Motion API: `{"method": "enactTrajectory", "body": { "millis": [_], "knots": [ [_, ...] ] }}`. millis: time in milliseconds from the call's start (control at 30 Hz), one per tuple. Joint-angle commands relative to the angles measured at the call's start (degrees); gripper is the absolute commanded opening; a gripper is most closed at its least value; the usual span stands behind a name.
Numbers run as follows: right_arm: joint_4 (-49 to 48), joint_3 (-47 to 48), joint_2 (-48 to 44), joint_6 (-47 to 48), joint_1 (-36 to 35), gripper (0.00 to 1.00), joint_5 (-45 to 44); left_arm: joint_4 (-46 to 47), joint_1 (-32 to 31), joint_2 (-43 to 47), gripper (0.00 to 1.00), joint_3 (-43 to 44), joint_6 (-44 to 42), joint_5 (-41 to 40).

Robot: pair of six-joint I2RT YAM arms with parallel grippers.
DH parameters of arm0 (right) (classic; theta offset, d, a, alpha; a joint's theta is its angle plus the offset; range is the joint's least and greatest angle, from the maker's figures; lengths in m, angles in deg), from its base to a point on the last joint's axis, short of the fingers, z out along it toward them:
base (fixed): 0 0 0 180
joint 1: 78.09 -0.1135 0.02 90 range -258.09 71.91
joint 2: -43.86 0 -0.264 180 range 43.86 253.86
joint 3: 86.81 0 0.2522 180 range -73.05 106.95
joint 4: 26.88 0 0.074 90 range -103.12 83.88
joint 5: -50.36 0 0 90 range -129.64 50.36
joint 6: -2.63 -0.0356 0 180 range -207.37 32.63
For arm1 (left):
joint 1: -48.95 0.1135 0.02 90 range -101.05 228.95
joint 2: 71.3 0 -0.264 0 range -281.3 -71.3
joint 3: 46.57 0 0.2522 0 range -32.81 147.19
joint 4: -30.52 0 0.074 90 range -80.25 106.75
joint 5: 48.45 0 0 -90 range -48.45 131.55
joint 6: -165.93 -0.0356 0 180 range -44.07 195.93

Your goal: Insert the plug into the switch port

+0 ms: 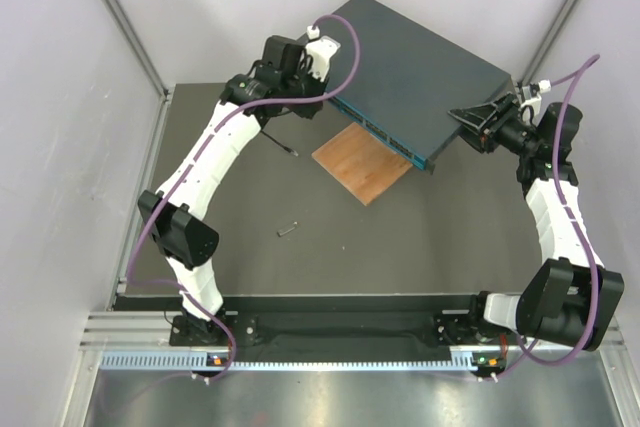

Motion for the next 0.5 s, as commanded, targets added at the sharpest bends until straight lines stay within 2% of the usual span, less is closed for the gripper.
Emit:
{"method": "enactTrajectory", "body": {
  "millis": [0, 100, 200, 467],
  "knots": [
    [-3.8, 2.2, 1.4, 12.6, -1.9, 0.0, -1.3, 17.8, -1.0, -2.2, 0.0, 2.4, 1.9, 4.9],
    [-3.8, 2.2, 1.5, 12.7, -1.9, 0.0, -1.3, 18.8, -1.0, -2.3, 0.03, 2.3, 2.4, 6.6],
    [-3.7, 2.3, 1.7, 12.7, -1.9, 0.0, -1.4, 19.5, -0.9, -2.5, 0.13, 2.1, 2.6, 6.9],
    [-2.6, 2.9, 1.3, 12.9, -1.3, 0.0, -1.4, 14.9, 1.0, 2.3, 0.24, -2.0, 0.8, 7.1]
  ]
}}
